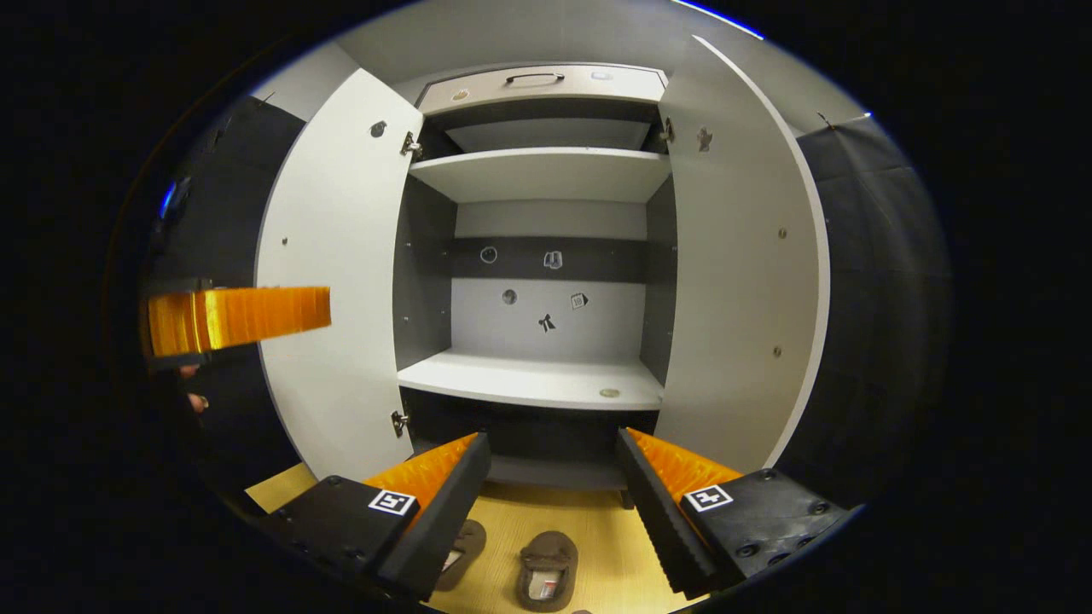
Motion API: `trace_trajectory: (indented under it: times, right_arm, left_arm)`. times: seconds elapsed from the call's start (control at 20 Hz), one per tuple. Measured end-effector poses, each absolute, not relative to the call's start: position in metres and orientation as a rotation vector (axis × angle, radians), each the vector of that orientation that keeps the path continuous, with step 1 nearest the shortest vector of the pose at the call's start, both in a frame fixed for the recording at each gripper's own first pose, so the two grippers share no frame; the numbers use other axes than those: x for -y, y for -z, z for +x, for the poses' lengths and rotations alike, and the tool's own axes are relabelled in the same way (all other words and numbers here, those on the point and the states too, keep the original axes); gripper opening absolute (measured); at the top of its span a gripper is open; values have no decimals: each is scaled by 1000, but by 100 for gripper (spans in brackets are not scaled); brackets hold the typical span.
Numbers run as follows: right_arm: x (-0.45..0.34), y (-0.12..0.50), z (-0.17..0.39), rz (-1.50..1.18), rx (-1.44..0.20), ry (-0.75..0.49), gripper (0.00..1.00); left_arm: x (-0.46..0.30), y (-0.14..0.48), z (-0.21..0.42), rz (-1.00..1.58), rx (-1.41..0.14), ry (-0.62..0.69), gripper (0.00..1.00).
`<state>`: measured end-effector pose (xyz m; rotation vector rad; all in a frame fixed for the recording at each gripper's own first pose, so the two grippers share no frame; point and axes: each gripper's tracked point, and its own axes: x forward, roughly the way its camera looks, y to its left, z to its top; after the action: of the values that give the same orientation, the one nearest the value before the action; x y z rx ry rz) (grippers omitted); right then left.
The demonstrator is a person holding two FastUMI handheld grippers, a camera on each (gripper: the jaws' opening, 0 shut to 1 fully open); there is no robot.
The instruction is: Grab one shoe with the right hand and put it into the shoe cabinet, grab the other shoe with the left hand and put it into the shoe cabinet; then close the right door with the right hand and the left door with the left hand.
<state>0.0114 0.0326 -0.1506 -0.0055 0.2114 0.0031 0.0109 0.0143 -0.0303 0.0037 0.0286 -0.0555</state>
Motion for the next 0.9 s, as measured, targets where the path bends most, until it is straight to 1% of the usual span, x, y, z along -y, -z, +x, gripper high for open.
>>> trace_trajectory:
  times: [0.25,0.5,0.7,0.9]
  right_arm:
    - [-47,252,-1,21,-413,-28,99]
    - [-60,347,-19,103,-610,-33,99]
    - [-66,402,-30,137,-721,-31,98]
    - [-64,446,-33,202,-795,12,99]
  left_arm:
    - [-29,38,11,-97,15,31,98]
    - [-50,46,7,-18,1,-22,98]
    - [-51,57,5,-20,-26,-20,98]
    - [-59,71,5,-3,-64,-42,98]
